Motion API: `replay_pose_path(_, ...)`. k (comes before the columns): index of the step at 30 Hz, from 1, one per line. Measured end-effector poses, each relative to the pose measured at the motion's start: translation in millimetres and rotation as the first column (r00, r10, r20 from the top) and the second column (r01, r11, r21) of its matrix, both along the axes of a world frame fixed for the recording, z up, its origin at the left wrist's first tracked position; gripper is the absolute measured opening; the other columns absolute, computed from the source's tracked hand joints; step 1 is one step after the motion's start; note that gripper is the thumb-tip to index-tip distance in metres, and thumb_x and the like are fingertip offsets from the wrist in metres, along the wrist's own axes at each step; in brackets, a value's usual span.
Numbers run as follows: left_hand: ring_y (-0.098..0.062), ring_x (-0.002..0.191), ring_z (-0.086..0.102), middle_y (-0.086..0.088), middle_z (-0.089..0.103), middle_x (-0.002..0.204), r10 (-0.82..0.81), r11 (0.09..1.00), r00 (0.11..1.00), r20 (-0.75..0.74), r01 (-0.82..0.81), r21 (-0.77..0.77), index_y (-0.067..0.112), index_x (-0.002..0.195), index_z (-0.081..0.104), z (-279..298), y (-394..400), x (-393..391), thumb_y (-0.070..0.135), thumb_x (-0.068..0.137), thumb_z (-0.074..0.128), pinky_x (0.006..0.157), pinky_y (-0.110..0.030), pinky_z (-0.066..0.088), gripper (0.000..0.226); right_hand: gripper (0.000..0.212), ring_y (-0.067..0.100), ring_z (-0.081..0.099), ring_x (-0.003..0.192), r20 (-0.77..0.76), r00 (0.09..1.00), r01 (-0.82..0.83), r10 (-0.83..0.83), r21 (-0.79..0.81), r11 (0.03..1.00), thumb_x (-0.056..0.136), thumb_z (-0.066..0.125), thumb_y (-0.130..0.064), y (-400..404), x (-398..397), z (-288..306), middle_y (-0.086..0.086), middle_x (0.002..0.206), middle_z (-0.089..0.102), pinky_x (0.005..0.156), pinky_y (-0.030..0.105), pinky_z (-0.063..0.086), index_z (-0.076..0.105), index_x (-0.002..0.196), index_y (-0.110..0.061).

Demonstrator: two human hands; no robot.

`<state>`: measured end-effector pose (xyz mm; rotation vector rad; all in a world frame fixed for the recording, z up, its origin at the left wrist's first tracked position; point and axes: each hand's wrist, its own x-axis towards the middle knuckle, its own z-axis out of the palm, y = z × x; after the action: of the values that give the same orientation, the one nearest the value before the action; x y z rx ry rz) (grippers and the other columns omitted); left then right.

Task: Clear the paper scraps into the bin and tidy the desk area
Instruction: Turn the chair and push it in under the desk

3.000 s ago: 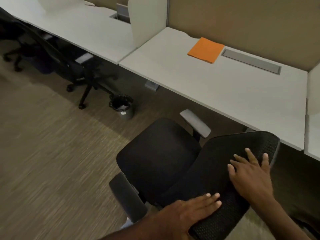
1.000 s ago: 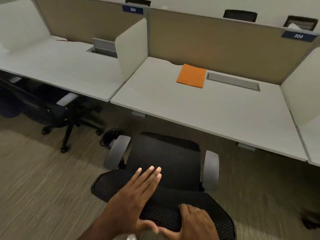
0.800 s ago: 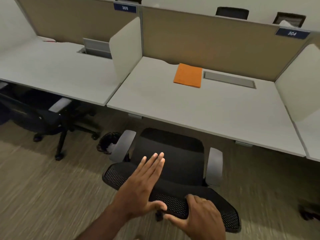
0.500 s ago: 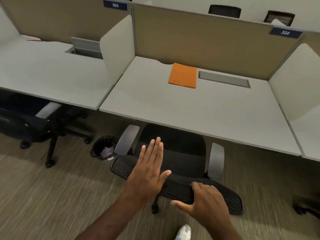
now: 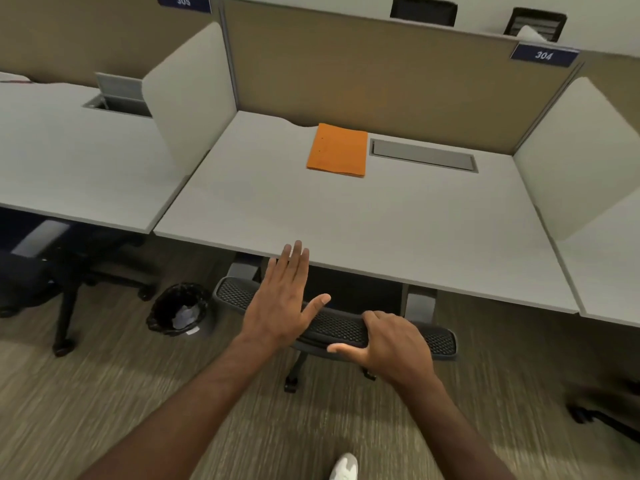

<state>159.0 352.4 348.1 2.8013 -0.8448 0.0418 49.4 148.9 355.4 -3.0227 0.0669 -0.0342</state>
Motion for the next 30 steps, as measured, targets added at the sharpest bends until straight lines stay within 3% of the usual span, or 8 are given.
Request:
replay_pose_path(3, -0.02, 0.153, -0.021, -0.007, -0.024, 0.165, 0.005, 1.0, 1.0, -0.007, -0.004, 0.02, 0.01, 0.157, -0.015, -0.2, -19.9, 17.6, 0.074, 0.095, 0.005, 0.127, -0.047, 0.005, 0.091, 0.095, 0.017, 0.063, 0.115, 0.046, 0.999, -0.016, 0.013, 0.068, 0.998, 0.081, 0.019, -0.092, -20.4, 16.8, -2.7, -0.001, 0.124, 0.067, 0.099, 0.036, 0.051, 0.06, 0.131, -0.021)
replay_pose_path(5, -0.02, 0.153, -0.023, -0.007, -0.026, 0.165, 0.008, 0.999, 1.0, -0.004, -0.008, 0.04, 0.01, 0.157, -0.017, -0.4, -31.7, 26.7, 0.074, 0.095, 0.005, 0.127, -0.048, 0.004, 0.092, 0.097, 0.023, 0.031, 0.149, 0.081, 0.996, -0.028, 0.024, 0.048, 0.998, 0.089, 0.015, -0.084, -32.6, 27.4, -1.7, 0.009, 0.16, 0.037, 0.123, 0.038, 0.025, 0.033, 0.155, -0.014)
replay_pose_path(6, -0.02, 0.152, -0.024, -0.007, -0.028, 0.164, 0.011, 0.999, 1.0, -0.003, -0.011, 0.045, 0.01, 0.156, -0.018, -0.6, -37.8, 30.6, 0.074, 0.095, 0.006, 0.127, -0.048, 0.004, 0.092, 0.097, 0.023, 0.011, 0.155, 0.102, 0.995, -0.02, 0.018, 0.025, 0.999, 0.091, 0.013, -0.081, -38.8, 33.2, -0.9, 0.011, 0.167, 0.015, 0.126, 0.039, 0.012, 0.016, 0.159, -0.012)
replay_pose_path(7, -0.02, 0.152, -0.024, -0.007, -0.029, 0.164, 0.014, 0.999, 1.0, -0.001, -0.014, 0.046, 0.01, 0.156, -0.019, -0.5, -44.4, 34.4, 0.074, 0.095, 0.007, 0.127, -0.048, 0.004, 0.092, 0.097, 0.023, -0.003, 0.156, 0.127, 0.992, -0.002, 0.0, 0.012, 1.0, 0.092, 0.013, -0.08, -45.3, 39.1, 0.1, 0.011, 0.169, -0.002, 0.127, 0.041, 0.005, 0.004, 0.16, -0.011)
replay_pose_path(9, -0.021, 0.152, -0.023, -0.007, -0.029, 0.164, 0.015, 0.999, 1.0, 0.013, -0.016, 0.034, 0.01, 0.156, -0.02, 0.9, -55.7, 41.0, 0.075, 0.094, 0.007, 0.127, -0.049, 0.004, 0.094, 0.1, 0.026, -0.01, 0.155, 0.185, 0.982, 0.04, -0.043, 0.016, 0.999, 0.093, 0.017, -0.079, -55.9, 48.6, 2.1, 0.013, 0.167, -0.013, 0.126, 0.044, 0.002, -0.005, 0.159, -0.008)
replay_pose_path(17, -0.03, 0.154, -0.014, -0.012, -0.02, 0.166, 0.017, 0.994, 0.999, 0.034, -0.013, -0.108, 0.006, 0.157, -0.013, 9.9, -82.9, 66.2, 0.082, 0.087, 0.006, 0.123, -0.06, 0.01, 0.105, 0.104, 0.03, -0.004, 0.156, 0.231, 0.967, 0.101, -0.106, 0.033, 0.994, 0.092, 0.026, -0.079, -85.0, 79.0, -0.2, 0.015, 0.168, -0.009, 0.124, 0.053, 0.014, -0.001, 0.158, -0.004)
replay_pose_path(21, -0.027, 0.154, -0.016, -0.008, -0.023, 0.166, 0.036, 0.983, 0.999, 0.0, -0.036, -0.179, 0.009, 0.156, -0.018, 9.7, -86.2, 77.5, 0.08, 0.089, 0.007, 0.124, -0.059, 0.007, 0.101, 0.102, 0.029, -0.004, 0.156, 0.243, 0.967, 0.072, -0.078, 0.033, 0.997, 0.093, 0.028, -0.076, -91.8, 93.6, 0.3, 0.014, 0.168, -0.009, 0.124, 0.049, 0.011, -0.002, 0.158, -0.004)
replay_pose_path(30, -0.025, 0.155, -0.015, -0.008, -0.021, 0.166, 0.003, 0.989, 1.0, 0.008, -0.002, -0.149, 0.007, 0.157, -0.013, 13.5, -104.4, 77.9, 0.081, 0.088, 0.006, 0.125, -0.057, 0.006, 0.103, 0.098, 0.026, -0.004, 0.156, 0.208, 0.973, 0.103, -0.103, 0.015, 0.995, 0.095, 0.028, -0.075, -110.4, 96.0, -2.1, 0.011, 0.168, -0.01, 0.123, 0.046, 0.01, -0.004, 0.159, -0.007)
